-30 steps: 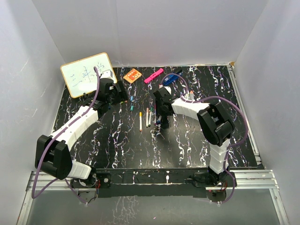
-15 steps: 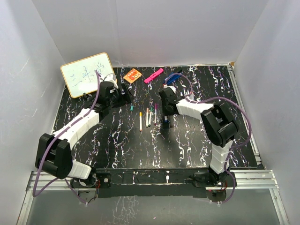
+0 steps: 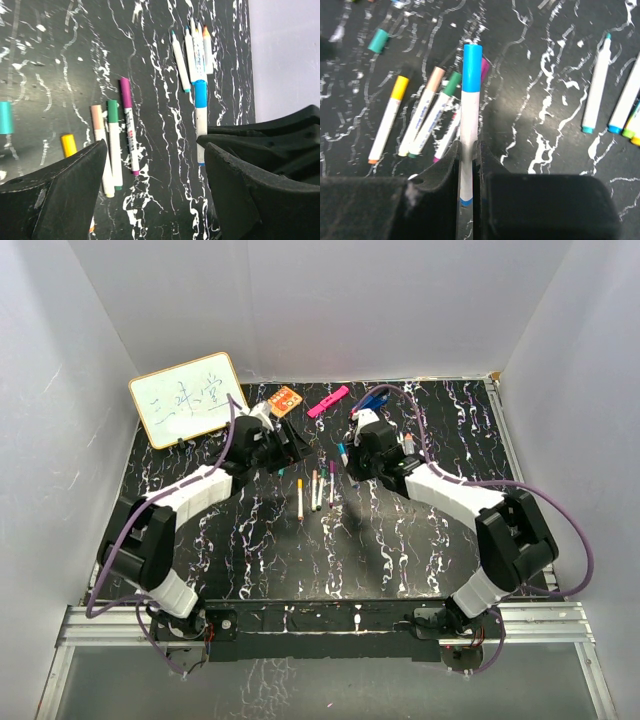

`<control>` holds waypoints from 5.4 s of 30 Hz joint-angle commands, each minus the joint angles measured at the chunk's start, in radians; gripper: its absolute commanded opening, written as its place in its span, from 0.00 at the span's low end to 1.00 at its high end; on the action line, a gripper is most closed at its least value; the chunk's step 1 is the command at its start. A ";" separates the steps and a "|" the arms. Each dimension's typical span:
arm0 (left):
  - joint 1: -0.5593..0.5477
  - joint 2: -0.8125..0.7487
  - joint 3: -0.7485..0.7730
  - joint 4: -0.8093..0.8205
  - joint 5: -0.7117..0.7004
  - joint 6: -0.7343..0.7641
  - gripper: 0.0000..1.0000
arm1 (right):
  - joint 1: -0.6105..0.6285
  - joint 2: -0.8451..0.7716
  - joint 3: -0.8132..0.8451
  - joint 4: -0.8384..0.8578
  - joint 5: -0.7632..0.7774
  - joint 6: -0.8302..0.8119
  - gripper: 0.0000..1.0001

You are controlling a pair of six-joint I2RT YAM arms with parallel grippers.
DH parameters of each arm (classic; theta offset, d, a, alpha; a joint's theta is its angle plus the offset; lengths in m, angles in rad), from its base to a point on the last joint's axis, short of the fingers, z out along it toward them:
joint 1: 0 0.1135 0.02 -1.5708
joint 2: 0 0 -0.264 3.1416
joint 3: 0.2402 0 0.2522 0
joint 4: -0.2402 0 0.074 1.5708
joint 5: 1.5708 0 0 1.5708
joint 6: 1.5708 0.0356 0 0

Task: Open the pen caps

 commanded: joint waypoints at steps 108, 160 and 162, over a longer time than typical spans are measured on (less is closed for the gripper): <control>0.106 0.148 0.410 -0.171 -0.077 0.102 0.00 | 0.089 -0.124 -0.034 0.025 0.041 -0.012 0.00; 0.106 0.235 0.164 -0.350 -0.280 0.298 0.00 | -0.143 0.499 0.476 -0.030 0.174 -0.200 0.44; 0.106 0.250 0.174 -0.349 -0.282 0.301 0.00 | -0.143 0.488 0.479 -0.023 0.166 -0.199 0.49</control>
